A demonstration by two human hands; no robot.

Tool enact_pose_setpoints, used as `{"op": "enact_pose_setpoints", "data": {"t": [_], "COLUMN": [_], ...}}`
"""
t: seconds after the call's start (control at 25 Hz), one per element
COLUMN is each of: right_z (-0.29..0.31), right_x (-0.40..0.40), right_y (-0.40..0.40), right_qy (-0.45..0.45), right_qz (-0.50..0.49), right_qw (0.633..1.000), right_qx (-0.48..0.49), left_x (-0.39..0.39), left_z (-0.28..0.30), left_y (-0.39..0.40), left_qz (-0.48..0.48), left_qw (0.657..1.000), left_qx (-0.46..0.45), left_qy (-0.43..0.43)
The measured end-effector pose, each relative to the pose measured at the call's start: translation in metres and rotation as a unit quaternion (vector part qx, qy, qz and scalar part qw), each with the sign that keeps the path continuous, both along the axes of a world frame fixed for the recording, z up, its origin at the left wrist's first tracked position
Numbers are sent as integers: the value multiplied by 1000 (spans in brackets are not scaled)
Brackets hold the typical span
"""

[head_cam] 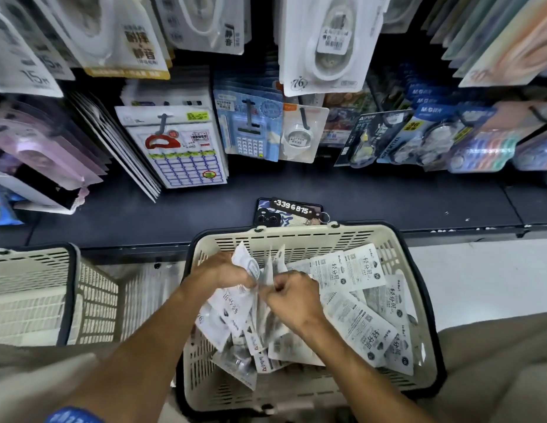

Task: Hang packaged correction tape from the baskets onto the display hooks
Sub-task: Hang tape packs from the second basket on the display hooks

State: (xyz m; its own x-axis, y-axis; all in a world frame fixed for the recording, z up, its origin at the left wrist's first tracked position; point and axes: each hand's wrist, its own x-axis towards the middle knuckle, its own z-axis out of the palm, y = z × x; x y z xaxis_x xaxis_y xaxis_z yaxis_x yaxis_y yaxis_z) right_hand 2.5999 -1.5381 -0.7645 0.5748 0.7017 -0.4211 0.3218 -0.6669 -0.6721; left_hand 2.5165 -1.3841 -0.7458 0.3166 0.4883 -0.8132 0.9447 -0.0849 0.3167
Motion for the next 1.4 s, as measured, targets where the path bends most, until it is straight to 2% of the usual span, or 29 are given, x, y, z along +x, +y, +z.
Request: {"op": "enact_pose_setpoints", "data": {"t": [0.08,0.2,0.24,0.4,0.52,0.68,0.76,0.84,0.96,1.0,1.12,1.2,1.4], "right_z": [26,52,55,60,59,51,47,41,25,19,24,26,25], "right_x": [2,-3,-1,16,17,19,21,21,16,15,11,10,14], "right_y": [1,-6,-9,-23,-26,-30,-31,-33,-35,-34,-27,-19,-19], "right_qy": [27,-12,0,144,158,191,267,336,470,524,669,700,689], "right_qz": [5,45,35,-128,-155,-181,-244,-289,-277,-262,-228,-221,-262], "right_qw": [998,992,987,935,923,914,883,863,814,780,649,602,616], "right_qx": [62,121,159,298,316,309,300,244,201,218,281,315,277], "left_x": [2,-5,-7,-8,-1,1,1,1,3,4,8,13,18], "left_z": [6,11,12,25,37,48,50,53,56,58,63,66,64], "left_y": [-3,-8,-8,-10,-18,-23,-23,-23,-27,-28,-29,-27,-23], "left_qz": [86,128,154,225,228,214,223,228,204,201,198,188,178], "left_qw": [990,973,964,924,899,896,894,891,902,901,883,875,869], "left_qx": [-82,-125,-143,-205,-236,-220,-217,-229,-239,-251,-303,-326,-325], "left_qy": [-74,-143,-166,-231,-289,-321,-322,-318,-296,-292,-297,-306,-328]}}
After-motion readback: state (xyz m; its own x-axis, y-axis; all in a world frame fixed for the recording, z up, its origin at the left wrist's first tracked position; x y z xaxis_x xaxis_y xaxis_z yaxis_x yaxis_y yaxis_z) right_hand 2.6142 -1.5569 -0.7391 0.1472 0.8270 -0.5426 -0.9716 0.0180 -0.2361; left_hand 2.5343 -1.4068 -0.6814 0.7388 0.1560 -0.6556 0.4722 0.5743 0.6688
